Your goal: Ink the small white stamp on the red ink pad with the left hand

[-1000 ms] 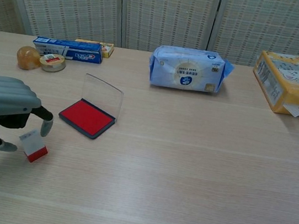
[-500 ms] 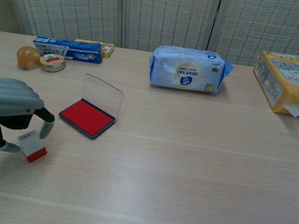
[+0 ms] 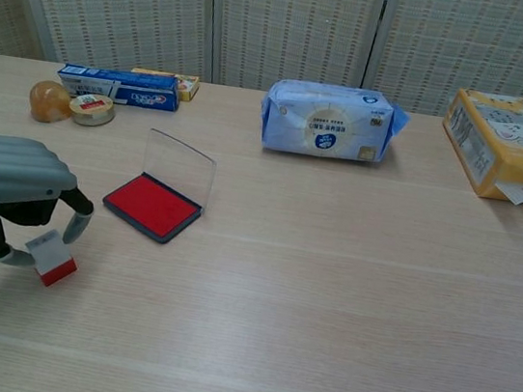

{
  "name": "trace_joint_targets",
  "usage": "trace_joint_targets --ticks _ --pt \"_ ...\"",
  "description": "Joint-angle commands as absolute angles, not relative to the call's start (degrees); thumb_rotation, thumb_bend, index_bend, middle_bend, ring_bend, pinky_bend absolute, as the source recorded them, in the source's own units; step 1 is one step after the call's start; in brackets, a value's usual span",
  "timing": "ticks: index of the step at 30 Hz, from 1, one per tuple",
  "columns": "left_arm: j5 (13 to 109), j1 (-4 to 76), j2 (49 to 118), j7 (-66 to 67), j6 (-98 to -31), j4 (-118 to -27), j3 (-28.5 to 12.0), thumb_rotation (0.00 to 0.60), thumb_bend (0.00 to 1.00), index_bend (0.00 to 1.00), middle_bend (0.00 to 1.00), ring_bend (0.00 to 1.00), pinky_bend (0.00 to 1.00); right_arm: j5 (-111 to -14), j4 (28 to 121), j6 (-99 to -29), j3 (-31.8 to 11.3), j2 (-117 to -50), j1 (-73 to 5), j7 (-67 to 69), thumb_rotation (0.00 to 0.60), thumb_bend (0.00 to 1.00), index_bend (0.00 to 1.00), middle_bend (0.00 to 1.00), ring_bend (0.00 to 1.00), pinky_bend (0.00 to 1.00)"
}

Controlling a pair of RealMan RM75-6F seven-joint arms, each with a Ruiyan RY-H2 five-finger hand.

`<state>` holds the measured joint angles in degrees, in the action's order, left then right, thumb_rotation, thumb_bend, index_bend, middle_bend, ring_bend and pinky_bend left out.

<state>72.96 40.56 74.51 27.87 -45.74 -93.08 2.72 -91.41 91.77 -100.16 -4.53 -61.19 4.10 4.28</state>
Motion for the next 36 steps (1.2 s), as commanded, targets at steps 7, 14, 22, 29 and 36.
trace_joint_targets --ticks 7,14,22,29,36 --pt "73.1 40.3 73.2 27.1 -47.0 -94.4 2.7 0.6 0.31 0.58 1.0 0.79 0.68 -91.1 91.5 -100.9 -4.9 -61.0 4.6 5.5 0.6 0.18 0.0 0.0 0.0 0.0" --pt "73.7 39.0 69.0 22.0 -49.3 -97.0 1.8 0.6 0.4 0.67 1.0 0.79 0.68 -91.2 91.2 -101.3 -5.1 -61.0 4.8 6.1 0.6 0.18 0.0 0.0 0.0 0.0" --pt "70.9 40.1 66.6 14.8 -46.7 -97.4 -0.9 0.6 0.48 0.74 1.0 0.8 0.69 -91.6 91.4 -100.9 -5.0 -61.0 4.7 5.9 0.6 0.18 0.0 0.0 0.0 0.0" --pt "67.8 42.6 71.1 18.5 -45.4 -92.5 -2.5 0.6 0.49 0.78 1.0 0.82 0.71 -93.1 90.8 -101.9 -4.5 -61.0 4.9 6.7 0.6 0.18 0.0 0.0 0.0 0.0" --pt "62.4 46.5 75.4 23.2 -43.0 -89.8 -4.2 0.6 0.49 0.78 1.0 0.83 0.71 -93.9 90.1 -102.8 -4.4 -60.9 5.2 8.0 0.6 0.18 0.0 0.0 0.0 0.0"
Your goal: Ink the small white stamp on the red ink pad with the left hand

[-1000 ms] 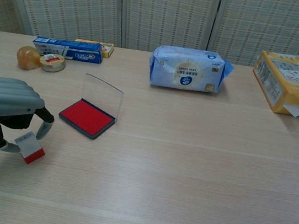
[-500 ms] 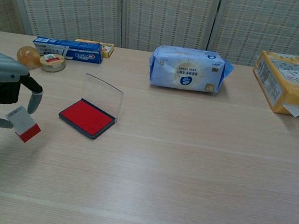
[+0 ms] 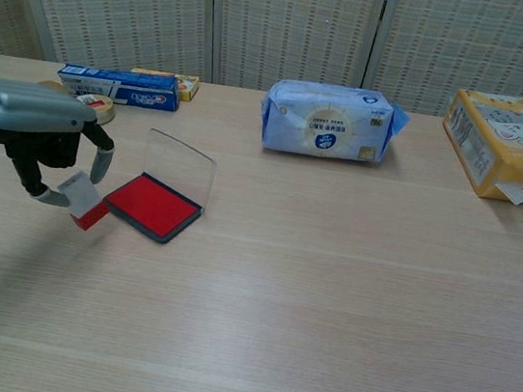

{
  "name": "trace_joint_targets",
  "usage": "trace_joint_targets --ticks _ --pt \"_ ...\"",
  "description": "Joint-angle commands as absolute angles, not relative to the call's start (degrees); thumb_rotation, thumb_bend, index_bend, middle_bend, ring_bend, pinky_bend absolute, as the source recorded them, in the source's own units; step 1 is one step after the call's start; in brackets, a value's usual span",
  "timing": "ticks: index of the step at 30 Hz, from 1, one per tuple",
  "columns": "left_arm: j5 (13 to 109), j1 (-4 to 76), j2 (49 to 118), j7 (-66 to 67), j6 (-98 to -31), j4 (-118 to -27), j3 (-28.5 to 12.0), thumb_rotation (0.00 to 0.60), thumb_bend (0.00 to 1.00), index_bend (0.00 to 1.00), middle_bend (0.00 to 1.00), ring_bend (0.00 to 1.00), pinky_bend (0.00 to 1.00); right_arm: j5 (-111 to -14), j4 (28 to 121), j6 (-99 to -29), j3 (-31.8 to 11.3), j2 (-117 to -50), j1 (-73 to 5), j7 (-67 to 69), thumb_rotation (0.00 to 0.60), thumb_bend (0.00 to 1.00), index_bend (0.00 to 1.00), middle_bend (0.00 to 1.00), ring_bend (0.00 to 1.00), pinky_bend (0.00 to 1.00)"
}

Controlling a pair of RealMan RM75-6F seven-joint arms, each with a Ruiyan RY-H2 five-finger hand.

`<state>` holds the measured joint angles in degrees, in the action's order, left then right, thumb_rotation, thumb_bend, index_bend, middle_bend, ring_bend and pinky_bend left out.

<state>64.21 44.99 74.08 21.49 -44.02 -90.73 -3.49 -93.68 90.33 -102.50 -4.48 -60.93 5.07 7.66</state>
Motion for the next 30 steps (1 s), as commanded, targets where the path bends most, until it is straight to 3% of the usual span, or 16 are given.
trace_joint_targets --ticks 1,15,30 --pt "61.6 47.0 75.8 23.9 -42.7 -89.5 -4.3 0.6 0.49 0.78 1.0 0.83 0.71 -93.9 90.1 -103.0 -4.4 -60.9 5.3 8.3 0.6 0.18 0.0 0.0 0.0 0.0" --pt "46.4 55.1 78.6 31.0 -39.4 -86.4 -5.5 0.6 0.49 0.79 1.0 0.83 0.72 -94.6 88.7 -105.0 -4.4 -60.6 6.1 11.5 0.6 0.18 0.0 0.0 0.0 0.0" --pt "40.1 60.7 83.1 31.1 -36.8 -78.6 -4.0 0.6 0.49 0.79 1.0 0.83 0.72 -94.9 87.5 -106.2 -4.4 -60.2 6.6 14.8 0.6 0.18 0.0 0.0 0.0 0.0"
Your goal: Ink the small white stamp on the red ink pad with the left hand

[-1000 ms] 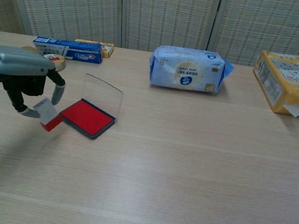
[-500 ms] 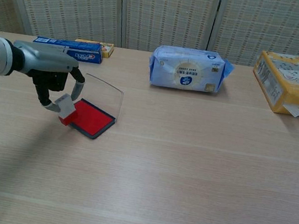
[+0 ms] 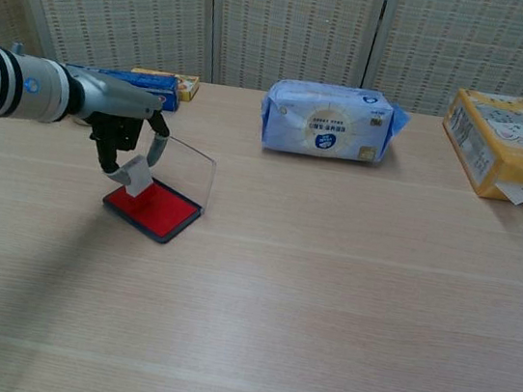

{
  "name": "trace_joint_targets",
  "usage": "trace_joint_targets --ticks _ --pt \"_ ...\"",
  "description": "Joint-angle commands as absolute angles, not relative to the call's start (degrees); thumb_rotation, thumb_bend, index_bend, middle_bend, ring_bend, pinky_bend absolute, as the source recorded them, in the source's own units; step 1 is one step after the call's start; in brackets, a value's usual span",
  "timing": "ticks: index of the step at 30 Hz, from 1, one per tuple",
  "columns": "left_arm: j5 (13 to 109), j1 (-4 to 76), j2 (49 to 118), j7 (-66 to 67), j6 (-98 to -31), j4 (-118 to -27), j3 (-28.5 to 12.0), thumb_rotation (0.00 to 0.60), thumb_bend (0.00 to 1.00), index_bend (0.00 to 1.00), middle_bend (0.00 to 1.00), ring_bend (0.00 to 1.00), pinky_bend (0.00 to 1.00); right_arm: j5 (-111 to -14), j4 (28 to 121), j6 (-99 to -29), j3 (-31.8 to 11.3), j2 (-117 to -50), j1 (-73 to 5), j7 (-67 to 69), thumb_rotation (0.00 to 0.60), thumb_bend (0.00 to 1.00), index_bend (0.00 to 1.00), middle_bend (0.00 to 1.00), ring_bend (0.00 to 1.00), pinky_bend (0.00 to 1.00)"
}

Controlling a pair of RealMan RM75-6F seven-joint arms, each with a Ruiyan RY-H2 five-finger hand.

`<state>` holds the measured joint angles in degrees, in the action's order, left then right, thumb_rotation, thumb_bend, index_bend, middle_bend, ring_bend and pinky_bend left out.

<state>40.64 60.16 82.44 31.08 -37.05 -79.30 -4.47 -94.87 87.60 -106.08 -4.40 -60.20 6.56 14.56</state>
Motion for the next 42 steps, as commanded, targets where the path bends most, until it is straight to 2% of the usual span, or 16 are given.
trace_joint_targets --ticks 1,23,35,42 --pt "39.9 60.8 83.4 31.0 -36.8 -78.2 -3.9 0.6 0.49 0.79 1.0 0.83 0.72 -94.9 87.4 -106.3 -4.4 -60.2 6.7 14.9 0.6 0.18 0.0 0.0 0.0 0.0" --pt "37.2 63.1 85.4 30.6 -37.4 -76.2 -1.1 0.6 0.49 0.79 1.0 0.83 0.72 -95.0 86.9 -107.3 -4.6 -60.2 7.0 16.0 0.6 0.18 0.0 0.0 0.0 0.0" --pt "34.9 62.8 77.2 34.2 -46.4 -91.5 -0.2 0.6 0.49 0.79 1.0 0.83 0.72 -94.4 86.5 -108.1 -5.0 -60.4 7.5 16.7 0.6 0.18 0.0 0.0 0.0 0.0" --pt "37.6 59.9 72.4 34.7 -52.4 -100.4 1.3 0.6 0.49 0.79 1.0 0.83 0.72 -94.1 86.7 -107.5 -5.1 -60.5 7.3 16.0 0.6 0.18 0.0 0.0 0.0 0.0"
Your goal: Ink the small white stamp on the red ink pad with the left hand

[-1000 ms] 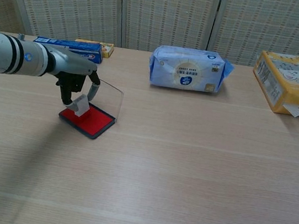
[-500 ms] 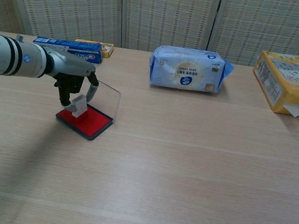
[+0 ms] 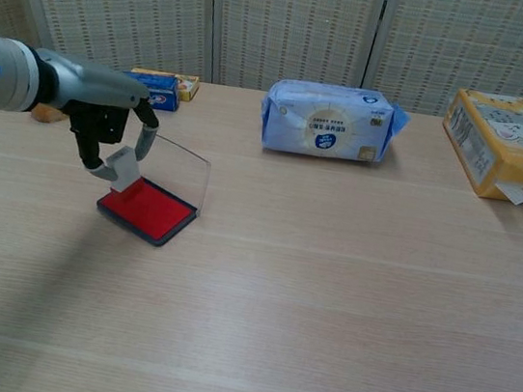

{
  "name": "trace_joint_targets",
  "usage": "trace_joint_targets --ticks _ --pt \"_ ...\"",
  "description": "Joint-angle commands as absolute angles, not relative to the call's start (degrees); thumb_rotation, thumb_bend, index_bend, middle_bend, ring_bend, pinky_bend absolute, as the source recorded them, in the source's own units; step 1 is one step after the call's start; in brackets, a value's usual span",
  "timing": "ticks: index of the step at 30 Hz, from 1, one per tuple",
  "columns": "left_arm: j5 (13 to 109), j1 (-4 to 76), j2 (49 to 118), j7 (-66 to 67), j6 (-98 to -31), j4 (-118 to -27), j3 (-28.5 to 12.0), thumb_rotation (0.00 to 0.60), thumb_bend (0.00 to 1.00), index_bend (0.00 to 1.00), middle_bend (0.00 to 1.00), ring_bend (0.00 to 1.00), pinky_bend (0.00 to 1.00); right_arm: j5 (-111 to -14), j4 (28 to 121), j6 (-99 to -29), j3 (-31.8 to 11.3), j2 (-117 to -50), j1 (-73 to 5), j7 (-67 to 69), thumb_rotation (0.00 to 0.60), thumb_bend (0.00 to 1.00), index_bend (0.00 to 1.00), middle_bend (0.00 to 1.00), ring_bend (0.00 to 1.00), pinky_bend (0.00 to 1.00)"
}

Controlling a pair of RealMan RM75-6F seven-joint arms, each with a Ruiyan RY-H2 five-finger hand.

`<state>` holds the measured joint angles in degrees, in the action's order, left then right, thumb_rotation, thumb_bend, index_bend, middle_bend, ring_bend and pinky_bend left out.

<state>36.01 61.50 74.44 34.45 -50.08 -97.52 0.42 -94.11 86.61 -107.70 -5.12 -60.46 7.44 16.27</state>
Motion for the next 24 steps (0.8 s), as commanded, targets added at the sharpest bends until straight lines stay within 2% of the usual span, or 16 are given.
trace_joint_targets --ticks 1,12,24 --pt "38.5 59.3 72.0 34.7 -53.1 -101.3 1.7 0.6 0.49 0.79 1.0 0.83 0.72 -94.2 86.9 -107.2 -5.1 -60.5 7.2 15.5 0.6 0.18 0.0 0.0 0.0 0.0" --pt "47.2 53.9 70.9 36.9 -58.7 -106.4 6.1 0.6 0.49 0.78 1.0 0.82 0.72 -94.3 87.8 -105.9 -4.9 -60.5 6.6 13.5 0.6 0.18 0.0 0.0 0.0 0.0" --pt "50.9 50.2 72.0 35.1 -58.7 -105.7 6.4 0.6 0.49 0.75 1.0 0.82 0.72 -94.6 88.1 -105.8 -4.7 -60.6 6.6 12.9 0.6 0.18 0.0 0.0 0.0 0.0"
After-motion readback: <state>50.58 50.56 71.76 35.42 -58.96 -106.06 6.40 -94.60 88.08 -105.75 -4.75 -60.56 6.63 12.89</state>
